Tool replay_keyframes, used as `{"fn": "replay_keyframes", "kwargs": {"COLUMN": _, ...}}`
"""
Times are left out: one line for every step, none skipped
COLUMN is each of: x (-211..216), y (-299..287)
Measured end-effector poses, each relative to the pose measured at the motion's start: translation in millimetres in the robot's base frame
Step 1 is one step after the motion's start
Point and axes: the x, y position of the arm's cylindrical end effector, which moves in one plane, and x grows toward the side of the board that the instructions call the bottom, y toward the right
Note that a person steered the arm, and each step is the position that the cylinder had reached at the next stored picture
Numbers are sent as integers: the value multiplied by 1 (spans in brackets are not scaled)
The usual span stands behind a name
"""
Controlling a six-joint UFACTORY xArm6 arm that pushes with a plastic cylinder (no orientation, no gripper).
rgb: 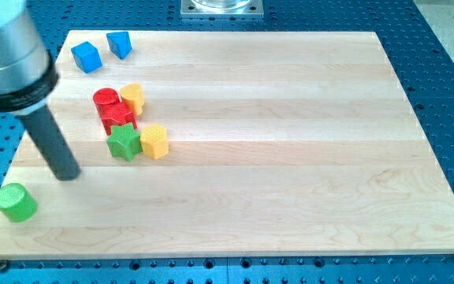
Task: Move the green star and yellow hexagon towards the right
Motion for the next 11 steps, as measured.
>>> {"fn": "replay_keyframes", "kwargs": {"x": 0, "y": 48}}
{"fn": "replay_keyframes", "kwargs": {"x": -7, "y": 48}}
{"fn": "replay_keyframes", "kwargs": {"x": -31, "y": 22}}
{"fn": "replay_keyframes", "kwargs": {"x": -31, "y": 103}}
{"fn": "replay_keyframes", "kwargs": {"x": -22, "y": 174}}
{"fn": "replay_keyframes", "kwargs": {"x": -24, "y": 94}}
{"fn": "replay_keyframes", "kwargs": {"x": -61, "y": 96}}
{"fn": "replay_keyframes", "kwargs": {"x": -84, "y": 131}}
{"fn": "replay_keyframes", "kwargs": {"x": -47, "y": 174}}
{"fn": "replay_keyframes", "kwargs": {"x": -3, "y": 214}}
{"fn": "replay_keyframes", "kwargs": {"x": 18, "y": 257}}
